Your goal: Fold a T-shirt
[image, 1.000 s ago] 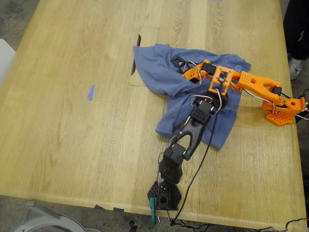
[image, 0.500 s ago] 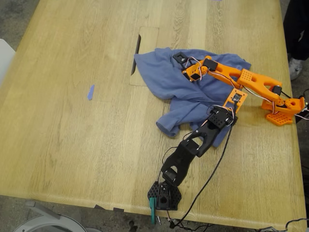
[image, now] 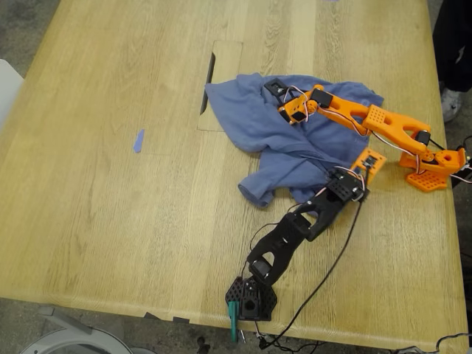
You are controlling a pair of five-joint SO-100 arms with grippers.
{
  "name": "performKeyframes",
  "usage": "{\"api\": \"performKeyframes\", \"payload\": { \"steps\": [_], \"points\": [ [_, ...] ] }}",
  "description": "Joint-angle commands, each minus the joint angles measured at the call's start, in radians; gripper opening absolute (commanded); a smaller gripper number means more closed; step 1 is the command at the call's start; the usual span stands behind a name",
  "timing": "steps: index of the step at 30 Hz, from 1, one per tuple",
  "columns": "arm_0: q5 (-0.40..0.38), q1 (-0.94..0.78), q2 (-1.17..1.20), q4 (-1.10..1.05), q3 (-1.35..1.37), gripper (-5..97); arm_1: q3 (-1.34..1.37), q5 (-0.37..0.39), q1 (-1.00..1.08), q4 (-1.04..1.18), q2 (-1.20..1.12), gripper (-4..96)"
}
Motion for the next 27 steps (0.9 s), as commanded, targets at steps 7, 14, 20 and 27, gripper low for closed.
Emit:
{"api": "performKeyframes", "payload": {
  "steps": [7,14,20,27],
  "points": [
    [-0.017,0.028,0.003,0.344,-0.431,58,-0.018,0.002,0.043,0.028,0.103,0.0],
    [-0.031,0.026,-0.181,0.499,-0.704,63,-0.018,0.002,0.038,0.038,0.109,0.0],
    [-0.015,-0.04,-0.558,0.572,-1.112,65,-0.018,0.002,0.031,0.044,0.112,0.0],
    [0.009,-0.115,-0.861,0.726,-1.424,65,-0.018,-0.002,0.034,0.075,0.144,0.0]
  ]
}}
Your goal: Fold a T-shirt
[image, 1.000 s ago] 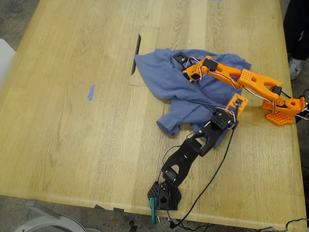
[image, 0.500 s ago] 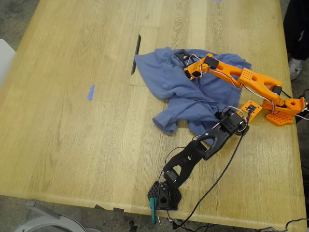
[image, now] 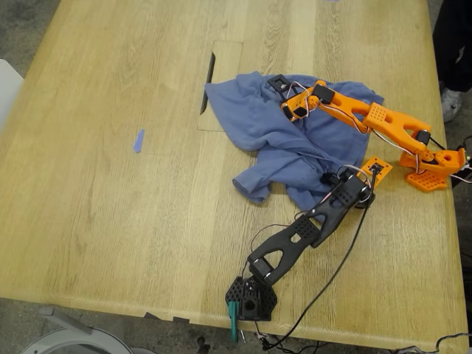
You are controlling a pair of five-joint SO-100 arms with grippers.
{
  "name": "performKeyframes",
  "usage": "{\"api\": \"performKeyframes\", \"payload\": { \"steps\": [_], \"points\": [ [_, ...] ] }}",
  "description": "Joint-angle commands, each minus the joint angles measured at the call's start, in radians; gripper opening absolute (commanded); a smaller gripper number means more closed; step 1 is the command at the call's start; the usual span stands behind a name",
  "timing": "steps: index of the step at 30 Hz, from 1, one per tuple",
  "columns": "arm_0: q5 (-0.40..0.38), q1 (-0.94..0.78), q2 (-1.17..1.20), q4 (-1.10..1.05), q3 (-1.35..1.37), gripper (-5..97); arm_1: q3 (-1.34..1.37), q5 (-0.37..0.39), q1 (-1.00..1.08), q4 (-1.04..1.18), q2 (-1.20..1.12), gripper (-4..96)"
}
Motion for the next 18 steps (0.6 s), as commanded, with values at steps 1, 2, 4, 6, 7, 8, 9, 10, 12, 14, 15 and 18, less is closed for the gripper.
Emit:
{"api": "performKeyframes", "payload": {
  "steps": [1,2,4,6,7,8,9,10,12,14,15,18],
  "points": [
    [0.012,-0.054,-0.048,0.031,-0.057,64,-0.018,-0.006,0.023,0.009,0.109,0.0],
    [0.017,-0.061,-0.057,0.049,-0.057,64,-0.018,-0.006,0.025,0.017,0.115,0.0],
    [0.018,-0.075,-0.075,0.081,-0.057,64,-0.018,-0.008,0.026,0.029,0.127,0.0],
    [0.021,-0.092,-0.092,0.114,-0.057,63,-0.018,-0.008,0.026,0.044,0.14,0.0],
    [0.025,-0.103,-0.1,0.129,-0.057,62,-0.017,-0.008,0.026,0.048,0.144,0.0],
    [0.028,-0.115,-0.109,0.143,-0.057,62,-0.017,-0.008,0.026,0.051,0.147,-0.1],
    [0.031,-0.127,-0.115,0.158,-0.057,61,-0.017,-0.008,0.026,0.055,0.152,-0.1],
    [0.035,-0.138,-0.121,0.166,-0.057,59,-0.017,-0.008,0.026,0.055,0.153,-0.1],
    [0.046,-0.156,-0.127,0.176,-0.057,57,-0.017,-0.008,0.026,0.057,0.158,-0.1],
    [0.061,-0.169,-0.137,0.176,-0.057,52,-0.017,-0.008,0.026,0.058,0.161,-0.1],
    [0.069,-0.172,-0.138,0.176,-0.057,52,-0.017,-0.008,0.026,0.058,0.163,-0.1],
    [0.1,-0.184,-0.137,0.153,-0.057,49,-0.017,-0.008,0.026,0.06,0.164,-0.1]
  ]
}}
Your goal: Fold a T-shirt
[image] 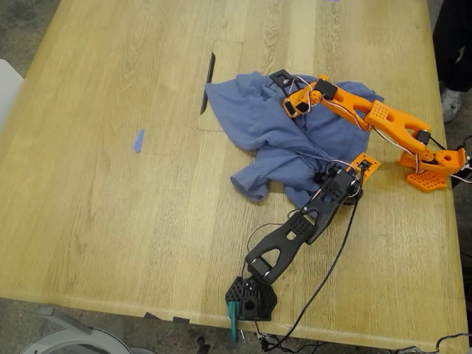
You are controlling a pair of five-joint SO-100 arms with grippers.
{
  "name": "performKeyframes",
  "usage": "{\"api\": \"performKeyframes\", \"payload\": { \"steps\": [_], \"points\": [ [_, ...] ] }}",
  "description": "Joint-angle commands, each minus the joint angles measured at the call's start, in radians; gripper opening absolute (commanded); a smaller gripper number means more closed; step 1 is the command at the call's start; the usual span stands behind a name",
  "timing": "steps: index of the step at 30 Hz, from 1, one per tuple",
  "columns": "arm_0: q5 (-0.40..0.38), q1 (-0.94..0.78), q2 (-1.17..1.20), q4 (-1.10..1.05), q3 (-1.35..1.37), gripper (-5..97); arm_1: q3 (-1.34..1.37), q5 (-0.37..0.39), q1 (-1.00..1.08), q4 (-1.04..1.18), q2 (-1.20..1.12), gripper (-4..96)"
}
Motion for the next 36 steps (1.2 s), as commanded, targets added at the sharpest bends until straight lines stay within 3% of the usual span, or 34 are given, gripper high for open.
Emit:
{"api": "performKeyframes", "payload": {
  "steps": [1,7,11,26,36],
  "points": [
    [0.028,-0.101,-0.046,-0.002,-0.028,48,-0.018,-0.006,0.018,0.002,0.112,-0.1],
    [0.086,-0.114,-0.044,-0.1,-0.029,40,-0.018,-0.006,0.014,-0.003,0.112,-0.1],
    [0.135,-0.126,-0.041,-0.15,-0.032,29,-0.018,-0.005,0.012,-0.003,0.112,-0.1],
    [0.14,-0.167,-0.034,-0.206,-0.037,1,-0.018,-0.002,0.009,0.009,0.138,-0.1],
    [0.138,-0.261,0.189,-0.176,-0.037,0,-0.018,-0.017,0.008,0.052,0.232,-0.1]
  ]
}}
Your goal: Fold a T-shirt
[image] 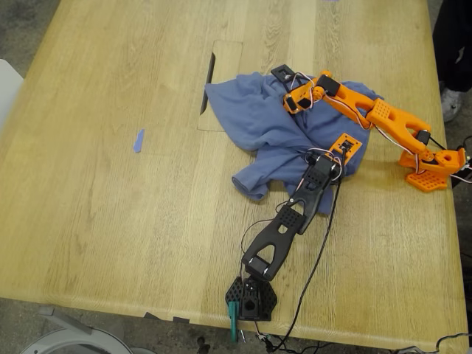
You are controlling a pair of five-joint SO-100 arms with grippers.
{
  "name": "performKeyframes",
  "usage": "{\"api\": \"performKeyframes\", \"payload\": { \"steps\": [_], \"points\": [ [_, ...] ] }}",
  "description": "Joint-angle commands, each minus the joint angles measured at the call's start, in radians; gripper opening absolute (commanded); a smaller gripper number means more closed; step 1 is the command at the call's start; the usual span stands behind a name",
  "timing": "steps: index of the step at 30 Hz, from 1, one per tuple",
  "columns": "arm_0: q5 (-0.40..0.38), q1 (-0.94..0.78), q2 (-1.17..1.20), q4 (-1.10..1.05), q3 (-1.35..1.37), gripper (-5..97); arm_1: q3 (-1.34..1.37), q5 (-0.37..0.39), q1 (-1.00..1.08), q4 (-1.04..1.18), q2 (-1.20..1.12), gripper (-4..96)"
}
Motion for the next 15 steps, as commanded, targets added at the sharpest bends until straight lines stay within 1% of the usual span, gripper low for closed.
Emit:
{"api": "performKeyframes", "payload": {
  "steps": [1,6,15],
  "points": [
    [0.002,-0.08,0.109,0.017,-0.037,1,-0.02,-0.008,0.006,0.011,0.141,-0.1],
    [0.006,-0.115,0.304,0.103,-0.035,2,-0.02,-0.015,0.006,0.034,0.209,-0.1],
    [0.028,-0.181,0.588,0.161,-0.034,3,-0.02,-0.032,-0.041,0.08,0.371,-0.1]
  ]
}}
